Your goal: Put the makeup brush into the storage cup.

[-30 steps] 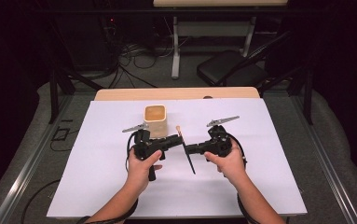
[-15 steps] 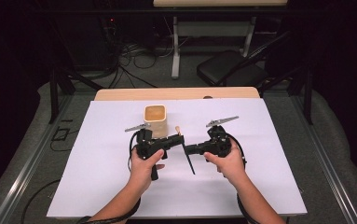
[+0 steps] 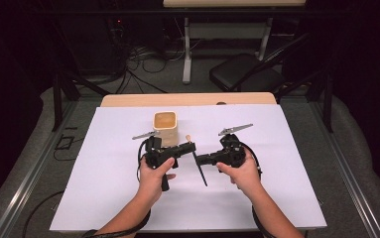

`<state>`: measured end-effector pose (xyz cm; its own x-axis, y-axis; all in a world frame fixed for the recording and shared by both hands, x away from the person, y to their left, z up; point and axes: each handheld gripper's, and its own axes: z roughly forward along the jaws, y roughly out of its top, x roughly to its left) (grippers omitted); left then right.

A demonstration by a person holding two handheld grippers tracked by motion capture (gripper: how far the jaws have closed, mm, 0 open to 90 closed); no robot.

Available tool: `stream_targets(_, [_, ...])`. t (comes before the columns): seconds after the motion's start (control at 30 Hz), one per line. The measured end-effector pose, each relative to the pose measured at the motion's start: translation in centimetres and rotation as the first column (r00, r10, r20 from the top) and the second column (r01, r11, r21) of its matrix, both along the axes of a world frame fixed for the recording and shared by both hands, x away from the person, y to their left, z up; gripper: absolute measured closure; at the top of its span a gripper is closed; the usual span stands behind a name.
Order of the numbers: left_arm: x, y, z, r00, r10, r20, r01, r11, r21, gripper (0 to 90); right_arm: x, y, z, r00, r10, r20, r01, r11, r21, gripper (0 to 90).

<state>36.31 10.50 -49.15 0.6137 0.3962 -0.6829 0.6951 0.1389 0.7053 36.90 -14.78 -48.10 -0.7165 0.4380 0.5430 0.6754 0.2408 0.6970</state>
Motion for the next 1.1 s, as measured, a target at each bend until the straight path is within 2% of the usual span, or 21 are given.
stream_targets(0.53, [0.07, 0.03, -0.19, 0.9998, 0.006, -0.020, -0.007, 0.9999, -0.012, 76.7, -0.03, 0.17, -0.07, 0.9999, 0.011, -0.002, -0.011, 1.000, -0.005, 82.9])
stream_targets(1.1, [0.04, -0.15, -0.13, 0.9997, -0.003, -0.023, 0.003, 1.0000, -0.002, 83.0, -0.01, 0.28, -0.17, 0.9998, 0.020, -0.008, -0.020, 1.000, -0.012, 82.9])
